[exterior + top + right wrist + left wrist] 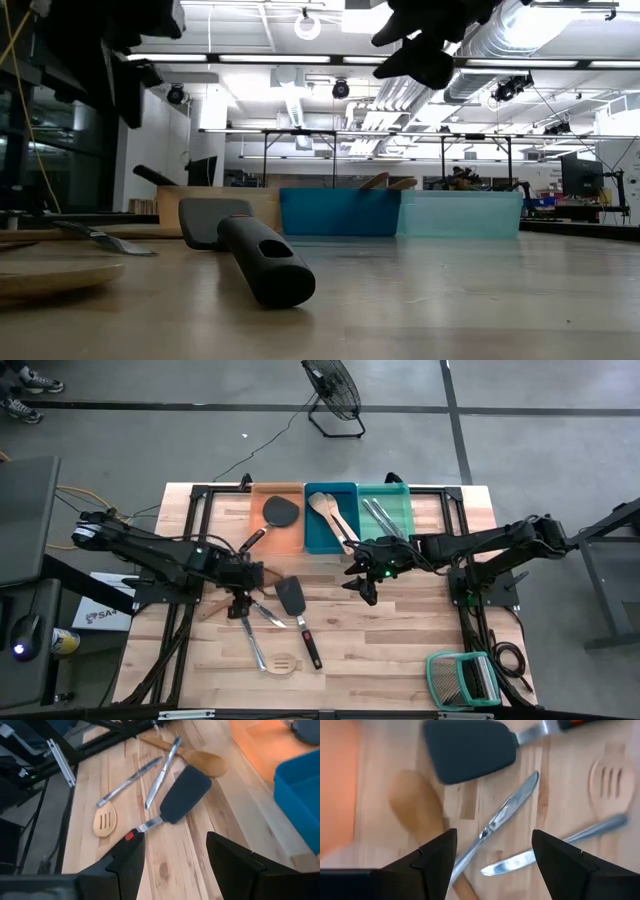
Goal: Pick & Place Kitchen Items
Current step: Put the silver knife into the green bin
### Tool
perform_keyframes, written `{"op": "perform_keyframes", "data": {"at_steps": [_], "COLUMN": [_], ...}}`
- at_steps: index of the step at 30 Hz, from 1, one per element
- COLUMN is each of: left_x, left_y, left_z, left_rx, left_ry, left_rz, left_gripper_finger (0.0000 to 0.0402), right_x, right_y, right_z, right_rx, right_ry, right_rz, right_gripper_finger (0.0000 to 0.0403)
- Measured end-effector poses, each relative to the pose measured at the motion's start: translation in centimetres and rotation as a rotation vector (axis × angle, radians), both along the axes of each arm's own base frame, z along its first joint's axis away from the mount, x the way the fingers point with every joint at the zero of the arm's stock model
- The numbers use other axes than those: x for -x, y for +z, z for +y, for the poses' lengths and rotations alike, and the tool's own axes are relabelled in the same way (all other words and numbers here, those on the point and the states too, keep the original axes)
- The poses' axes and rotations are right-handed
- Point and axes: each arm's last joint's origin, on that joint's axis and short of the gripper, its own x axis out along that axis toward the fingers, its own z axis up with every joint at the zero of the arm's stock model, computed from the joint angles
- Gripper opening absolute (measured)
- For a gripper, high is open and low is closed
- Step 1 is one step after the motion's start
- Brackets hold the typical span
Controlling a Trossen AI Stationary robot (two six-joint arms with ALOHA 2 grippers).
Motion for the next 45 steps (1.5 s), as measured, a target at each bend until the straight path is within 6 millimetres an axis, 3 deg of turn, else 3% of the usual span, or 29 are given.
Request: {"op": "perform_keyframes", "data": {"at_steps": [8,17,23,27,36,45], "left_x": [-1.9,-1.3,-0.7,-0.7,-1.6,-2.2], "left_y": [-3.1,-3.4,-4.3,-4.4,-4.8,-7.5], "left_z": [-0.5,-0.3,-0.2,-0.2,-0.4,-0.6], "left_rx": [-0.081,-0.106,-0.104,-0.117,-0.177,-0.192], "left_ry": [-0.171,-0.226,-0.230,-0.274,-0.422,-0.517], "left_rz": [0.172,0.160,0.169,0.165,0.128,0.226], "left_gripper_finger": [0.0253,0.0253,0.0253,0.0253,0.0253,0.0253], "right_x": [1.3,5.6,9.5,11.1,11.6,11.6], "right_y": [-0.3,1.9,-0.4,-2.0,-2.9,-2.8], "right_z": [-0.1,0.7,2.5,3.3,3.9,3.8], "right_rx": [-0.010,0.115,0.035,-0.076,-0.145,-0.136], "right_ry": [-0.019,-0.150,-0.151,-0.132,-0.108,-0.139], "right_rz": [0.111,0.041,-0.114,-0.254,-0.337,-0.352], "right_gripper_finger": [0.0203,0.0203,0.0203,0.0203,0.0203,0.0203]}}
